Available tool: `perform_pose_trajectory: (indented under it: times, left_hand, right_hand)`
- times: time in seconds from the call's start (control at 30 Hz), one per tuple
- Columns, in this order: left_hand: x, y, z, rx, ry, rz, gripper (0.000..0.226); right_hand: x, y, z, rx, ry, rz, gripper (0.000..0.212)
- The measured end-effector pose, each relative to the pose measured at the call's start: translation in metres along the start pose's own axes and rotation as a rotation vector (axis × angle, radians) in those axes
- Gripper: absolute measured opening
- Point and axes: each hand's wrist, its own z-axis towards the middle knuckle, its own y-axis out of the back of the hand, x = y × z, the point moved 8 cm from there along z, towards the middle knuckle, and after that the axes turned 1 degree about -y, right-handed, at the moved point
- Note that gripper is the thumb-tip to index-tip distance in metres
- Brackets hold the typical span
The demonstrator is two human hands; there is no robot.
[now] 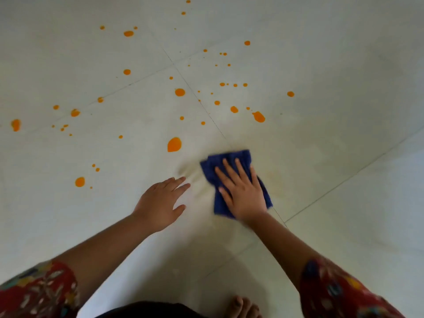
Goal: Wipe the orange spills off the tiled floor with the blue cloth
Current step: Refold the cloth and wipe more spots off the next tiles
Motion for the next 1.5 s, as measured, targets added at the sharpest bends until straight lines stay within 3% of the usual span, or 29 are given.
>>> perform_pose_trajectory:
  times: [0.1,0.2,0.3,0.43,0.5,0.57,0.67,0.73,0.9,0.97,1.03,1.1,1.23,1.33,1.5]
  left_hand:
    - [0.011,0.022,-0.005,0.028,-0.072,0.034,0.071]
    - [0.025,0.041,0.0,0.088,-0.085,0.107,0.085]
    - [0.034,0.058,0.017,0.139,-0.07,0.152,0.061]
    - [0.034,0.085,0.023,0.168,-0.08,0.058,0.056]
    - [0.034,0.093,0.02,0.168,-0.084,-0.031,0.054]
    - [0.035,0.092,0.016,0.133,-0.113,-0.095,0.053]
    - [0.044,0.078,0.01,0.152,-0.173,-0.109,0.054]
    - [0.055,0.07,0.01,0.19,-0.185,-0.093,0.055]
    - [0.093,0.074,0.018,0.101,-0.164,-0.217,0.054]
    - [0.105,0.075,0.021,0.078,-0.149,-0.277,0.053]
    - [0.125,0.078,0.02,0.057,-0.127,-0.367,0.05]
    - [0.139,0.08,0.017,0.063,-0.086,-0.439,0.047]
    - [0.146,0.094,0.018,0.048,-0.098,-0.487,0.044]
    - [0.145,0.118,0.023,-0.04,-0.138,-0.559,0.042]
    - [0.148,0.151,0.028,-0.154,-0.151,-0.65,0.037]
  right_hand:
    - [-0.02,0.007,-0.022,-0.014,0.077,0.049,0.052]
    - [-0.042,0.014,0.027,-0.053,-0.139,0.065,0.053]
    - [-0.016,0.009,0.074,-0.046,-0.261,0.105,0.056]
    - [0.047,-0.006,0.022,0.018,0.058,0.058,0.052]
    - [0.045,-0.006,-0.023,0.053,0.17,0.025,0.05]
    - [0.009,0.003,-0.032,0.024,0.051,0.061,0.049]
    - [-0.03,0.015,0.009,-0.024,-0.28,0.074,0.054]
    - [-0.014,0.013,0.045,0.026,-0.327,0.034,0.055]
    - [0.07,-0.006,0.061,0.201,-0.018,0.01,0.057]
    - [0.072,0.008,0.051,0.25,-0.044,0.156,0.05]
    - [0.073,0.037,0.049,0.288,-0.267,0.448,0.04]
    - [0.071,0.073,0.047,0.213,-0.476,0.747,0.035]
    - [0.076,0.136,0.056,0.061,-0.596,1.14,0.034]
    - [0.069,0.155,0.074,-0.02,-0.689,1.301,0.029]
    - [0.045,0.145,0.109,-0.142,-0.786,1.369,0.036]
